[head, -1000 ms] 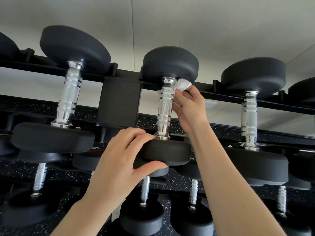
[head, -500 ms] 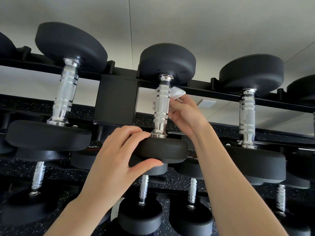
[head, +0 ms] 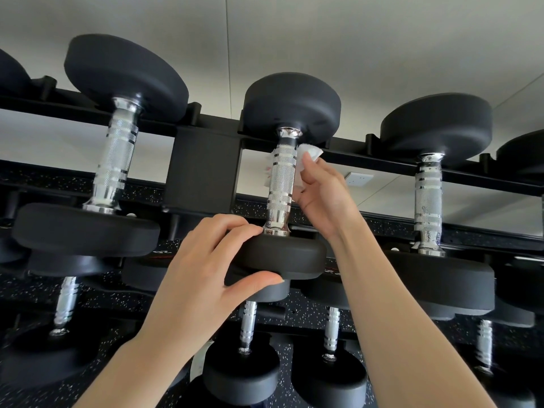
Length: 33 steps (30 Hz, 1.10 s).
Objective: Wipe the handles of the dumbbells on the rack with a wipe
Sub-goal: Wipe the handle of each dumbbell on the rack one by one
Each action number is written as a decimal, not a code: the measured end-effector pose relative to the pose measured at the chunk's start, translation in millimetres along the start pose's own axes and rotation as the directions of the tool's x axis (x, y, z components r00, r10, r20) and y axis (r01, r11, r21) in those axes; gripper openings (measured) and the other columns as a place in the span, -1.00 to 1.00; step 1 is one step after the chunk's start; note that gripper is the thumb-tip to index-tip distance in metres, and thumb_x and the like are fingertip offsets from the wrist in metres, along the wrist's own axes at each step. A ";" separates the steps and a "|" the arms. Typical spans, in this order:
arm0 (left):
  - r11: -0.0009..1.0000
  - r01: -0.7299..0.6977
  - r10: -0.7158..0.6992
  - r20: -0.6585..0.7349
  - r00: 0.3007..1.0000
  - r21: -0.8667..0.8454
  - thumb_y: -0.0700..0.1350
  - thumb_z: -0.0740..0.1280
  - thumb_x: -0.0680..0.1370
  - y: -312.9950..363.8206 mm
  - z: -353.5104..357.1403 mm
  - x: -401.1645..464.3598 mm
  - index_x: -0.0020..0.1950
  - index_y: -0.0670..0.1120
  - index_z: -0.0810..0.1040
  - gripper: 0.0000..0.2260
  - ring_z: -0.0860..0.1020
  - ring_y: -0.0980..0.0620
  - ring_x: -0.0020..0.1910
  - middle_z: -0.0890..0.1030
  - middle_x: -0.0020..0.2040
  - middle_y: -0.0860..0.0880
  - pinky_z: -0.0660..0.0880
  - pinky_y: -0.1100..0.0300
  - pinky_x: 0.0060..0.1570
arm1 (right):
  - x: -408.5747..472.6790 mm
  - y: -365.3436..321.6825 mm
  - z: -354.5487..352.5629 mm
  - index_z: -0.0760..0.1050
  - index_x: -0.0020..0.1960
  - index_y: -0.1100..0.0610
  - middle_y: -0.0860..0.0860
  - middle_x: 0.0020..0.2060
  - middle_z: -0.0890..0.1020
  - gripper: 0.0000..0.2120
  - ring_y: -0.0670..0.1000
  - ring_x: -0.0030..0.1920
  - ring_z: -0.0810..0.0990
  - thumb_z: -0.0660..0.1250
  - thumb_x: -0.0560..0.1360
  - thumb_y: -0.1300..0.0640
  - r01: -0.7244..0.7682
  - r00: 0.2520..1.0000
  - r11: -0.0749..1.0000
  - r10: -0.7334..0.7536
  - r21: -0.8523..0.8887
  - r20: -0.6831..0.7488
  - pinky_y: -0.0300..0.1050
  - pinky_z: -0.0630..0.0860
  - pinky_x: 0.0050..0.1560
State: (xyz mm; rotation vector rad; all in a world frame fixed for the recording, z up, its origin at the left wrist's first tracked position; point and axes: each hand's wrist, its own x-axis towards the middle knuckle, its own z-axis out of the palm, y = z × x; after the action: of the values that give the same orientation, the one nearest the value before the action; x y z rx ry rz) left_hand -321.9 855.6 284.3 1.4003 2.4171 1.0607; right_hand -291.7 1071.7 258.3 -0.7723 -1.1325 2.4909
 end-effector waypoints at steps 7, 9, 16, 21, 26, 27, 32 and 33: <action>1.000 -0.001 0.001 -0.001 1.000 -0.008 0.21 0.31 0.46 0.0 0.4 -0.3 0.18 -0.08 0.54 -0.55 0.44 0.09 0.12 0.44 0.12 0.12 0.33 0.26 0.16 | 12.5 1.0 4.0 0.42 -0.07 0.20 0.10 -0.22 0.64 -0.89 0.03 -0.25 0.63 0.17 0.57 0.34 0.046 0.995 0.999 -0.044 0.013 -0.088 -0.03 0.60 -0.12; 1.000 -0.003 0.003 -0.005 1.000 -0.003 0.21 0.31 0.46 0.0 0.6 -0.6 0.18 -0.08 0.54 -0.55 0.44 0.09 0.12 0.45 0.13 0.11 0.34 0.24 0.16 | 11.9 2.1 3.6 0.41 -0.14 0.18 0.08 -0.28 0.64 -0.84 0.01 -0.30 0.61 0.17 0.55 0.38 0.043 0.995 0.999 -0.043 0.005 -0.086 -0.07 0.59 -0.19; 1.000 0.004 -0.004 0.001 1.000 0.004 0.22 0.30 0.46 -0.4 0.6 -0.8 0.19 -0.07 0.54 -0.55 0.45 0.09 0.12 0.45 0.13 0.12 0.35 0.21 0.14 | 5.0 6.9 0.1 0.36 -0.19 0.20 0.15 -0.28 0.60 -0.80 0.08 -0.30 0.55 0.16 0.53 0.43 0.025 0.999 0.999 -0.026 -0.020 -0.048 -0.06 0.63 -0.26; 1.000 0.007 -0.007 -0.003 1.000 0.001 0.22 0.30 0.46 0.0 1.1 -0.4 0.19 -0.07 0.54 -0.54 0.45 0.09 0.12 0.44 0.13 0.13 0.36 0.19 0.15 | -4.2 8.1 -4.0 0.36 -0.22 0.19 0.09 -0.33 0.59 -0.76 -0.02 -0.40 0.49 0.16 0.51 0.47 -0.028 0.999 0.995 0.025 -0.095 -0.040 -0.10 0.61 -0.25; 1.000 -0.009 0.009 -0.004 1.000 0.004 0.22 0.30 0.46 -0.5 0.9 -0.3 0.19 -0.08 0.54 -0.54 0.44 0.09 0.12 0.44 0.13 0.12 0.35 0.22 0.16 | -18.0 7.1 -7.9 0.36 -0.26 0.18 0.09 -0.32 0.59 -0.75 0.02 -0.33 0.54 0.18 0.50 0.47 -0.112 0.994 0.978 0.111 -0.176 -0.016 -0.05 0.63 -0.19; 1.000 -0.010 0.010 -0.003 1.000 0.002 0.22 0.30 0.46 -0.7 0.8 -0.4 0.19 -0.08 0.54 -0.54 0.44 0.09 0.12 0.44 0.13 0.12 0.35 0.22 0.16 | -20.6 5.6 -8.0 0.36 -0.25 0.18 0.08 -0.31 0.61 -0.75 0.01 -0.31 0.60 0.18 0.51 0.46 -0.130 0.992 0.970 0.128 -0.208 -0.021 -0.03 0.63 -0.16; 1.000 -0.012 0.012 -0.006 1.000 -0.003 0.22 0.30 0.46 -0.8 0.8 -0.6 0.18 -0.08 0.54 -0.54 0.45 0.08 0.12 0.44 0.13 0.12 0.35 0.20 0.16 | -30.7 -1.7 -8.3 0.36 -0.22 0.18 0.16 -0.24 0.59 -0.77 0.03 -0.31 0.63 0.19 0.52 0.45 -0.181 0.983 0.923 0.176 -0.339 -0.045 -0.12 0.63 -0.25; 1.000 -0.013 0.013 -0.004 1.000 0.000 0.22 0.30 0.46 -1.2 0.8 -0.6 0.19 -0.08 0.54 -0.54 0.45 0.08 0.12 0.44 0.13 0.12 0.36 0.19 0.15 | -32.8 -2.4 -8.4 0.36 -0.23 0.19 0.17 -0.25 0.58 -0.77 0.03 -0.32 0.62 0.20 0.51 0.45 -0.178 0.984 0.914 0.175 -0.364 -0.044 -0.12 0.63 -0.25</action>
State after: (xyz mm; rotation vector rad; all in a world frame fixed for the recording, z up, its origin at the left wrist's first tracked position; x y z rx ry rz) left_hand -322.0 855.1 282.9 1.4171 2.4138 1.0670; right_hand -260.1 1063.0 266.9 -1.0256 -1.6201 2.4399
